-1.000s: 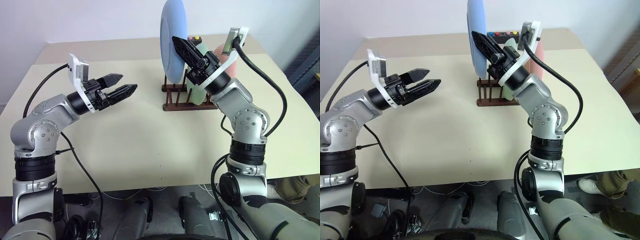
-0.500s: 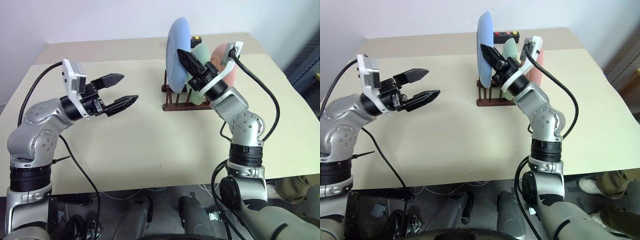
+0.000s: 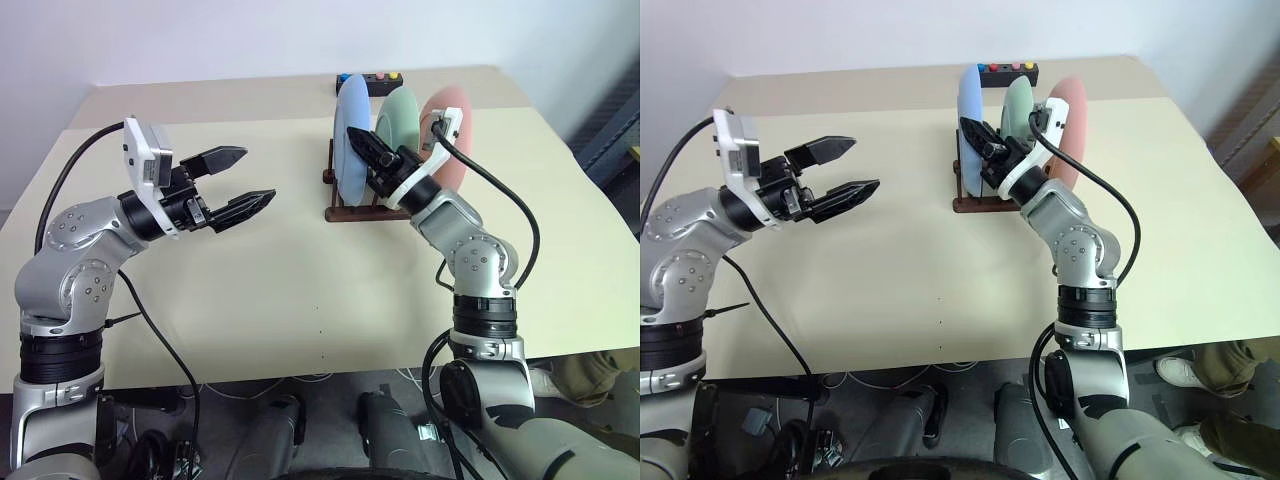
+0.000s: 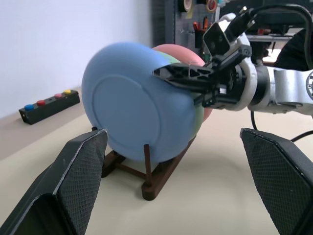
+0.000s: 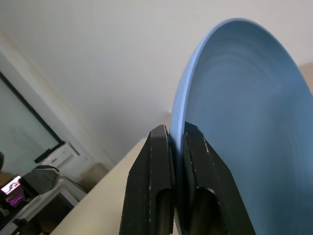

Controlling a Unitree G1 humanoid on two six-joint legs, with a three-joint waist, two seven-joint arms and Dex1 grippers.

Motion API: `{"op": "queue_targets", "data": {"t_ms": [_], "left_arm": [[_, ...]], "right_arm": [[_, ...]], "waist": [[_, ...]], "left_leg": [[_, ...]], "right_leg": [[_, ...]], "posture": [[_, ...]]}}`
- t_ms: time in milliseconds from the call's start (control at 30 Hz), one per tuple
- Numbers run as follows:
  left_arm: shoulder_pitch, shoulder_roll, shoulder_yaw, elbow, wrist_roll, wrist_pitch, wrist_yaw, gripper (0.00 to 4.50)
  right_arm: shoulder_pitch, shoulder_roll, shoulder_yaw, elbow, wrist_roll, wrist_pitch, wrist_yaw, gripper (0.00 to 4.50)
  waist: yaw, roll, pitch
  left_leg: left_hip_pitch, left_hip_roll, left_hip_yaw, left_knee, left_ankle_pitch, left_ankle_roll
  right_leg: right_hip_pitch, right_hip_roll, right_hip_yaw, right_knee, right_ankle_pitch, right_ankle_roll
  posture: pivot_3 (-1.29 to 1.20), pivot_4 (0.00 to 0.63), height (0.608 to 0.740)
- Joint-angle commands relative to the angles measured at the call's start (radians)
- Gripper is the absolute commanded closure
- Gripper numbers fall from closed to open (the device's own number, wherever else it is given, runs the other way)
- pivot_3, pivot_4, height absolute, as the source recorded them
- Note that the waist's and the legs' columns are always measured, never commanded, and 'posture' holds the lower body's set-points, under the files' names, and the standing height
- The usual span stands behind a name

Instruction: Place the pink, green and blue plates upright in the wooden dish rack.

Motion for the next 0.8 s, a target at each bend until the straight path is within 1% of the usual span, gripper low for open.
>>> {"op": "queue_targets", "data": {"t_ms": [33, 67, 200, 233, 367, 633, 733, 800], "left_arm": [[0.001, 0.003, 0.012, -0.017, 0.006, -0.023, 0.004, 0.0], [-0.001, 0.001, 0.012, -0.016, 0.005, -0.022, 0.003, 0.0], [-0.006, -0.005, 0.012, -0.01, 0.007, -0.027, 0.002, 0.0], [-0.006, -0.006, 0.011, -0.009, 0.008, -0.028, 0.003, 0.0], [-0.007, -0.009, 0.012, -0.005, 0.005, -0.031, 0.0, 0.0], [-0.025, -0.011, 0.003, 0.01, 0.01, -0.04, -0.005, 0.0], [-0.034, -0.012, -0.003, 0.025, 0.021, -0.048, -0.008, 0.0], [-0.038, -0.01, -0.007, 0.042, 0.034, -0.06, -0.017, 0.0]], "right_arm": [[-0.001, -0.006, 0.014, -0.024, -0.024, -0.032, 0.015, 2.66], [-0.001, -0.008, 0.019, -0.03, -0.029, -0.033, 0.016, 2.07], [-0.009, -0.028, 0.046, -0.049, -0.083, -0.06, 0.021, 0.2], [-0.011, -0.036, 0.056, -0.053, -0.104, -0.077, 0.026, 0.09], [-0.021, -0.065, 0.089, -0.087, -0.182, -0.158, 0.042, 0.09], [-0.035, -0.093, 0.072, -0.18, -0.207, -0.189, 0.022, 0.09], [-0.016, -0.132, 0.037, -0.248, -0.185, -0.216, 0.061, 0.09], [0.027, -0.202, 0.0, -0.3, -0.149, -0.225, 0.146, 0.09]], "waist": [[-0.001, 0.0, 0.0], [-0.001, 0.0, 0.0], [0.0, 0.0, 0.0], [0.0, 0.0, 0.0], [0.0, 0.0, 0.0], [0.0, 0.0, 0.0], [0.002, 0.0, 0.0], [0.008, 0.0, 0.0]], "left_leg": [[0.0, 0.0, 0.0, 0.0, 0.0, 0.0], [0.0, 0.0, 0.0, 0.0, 0.0, 0.0], [0.0, 0.0, 0.0, 0.0, 0.0, 0.0], [0.0, 0.0, 0.0, 0.0, 0.0, 0.0], [0.0, 0.0, 0.0, 0.0, 0.0, 0.0], [0.0, 0.0, 0.0, 0.0, 0.0, 0.0], [0.0, 0.0, 0.0, 0.0, 0.0, 0.0], [0.0, 0.0, 0.0, 0.0, 0.0, 0.0]], "right_leg": [[0.0, 0.0, 0.0, 0.0, 0.0, 0.0], [0.0, 0.0, 0.0, 0.0, 0.0, 0.0], [0.0, 0.0, 0.0, 0.0, 0.0, 0.0], [0.0, 0.0, 0.0, 0.0, 0.0, 0.0], [0.0, 0.0, 0.0, 0.0, 0.0, 0.0], [0.0, 0.0, 0.0, 0.0, 0.0, 0.0], [0.0, 0.0, 0.0, 0.0, 0.0, 0.0], [0.0, 0.0, 0.0, 0.0, 0.0, 0.0]], "posture": [[0.0, 0.15, 0.74], [0.0, 0.15, 0.74], [0.0, 0.15, 0.74], [0.0, 0.15, 0.74], [0.0, 0.15, 0.74], [0.0, 0.15, 0.74], [0.0, 0.15, 0.74], [0.0, 0.15, 0.74]]}}
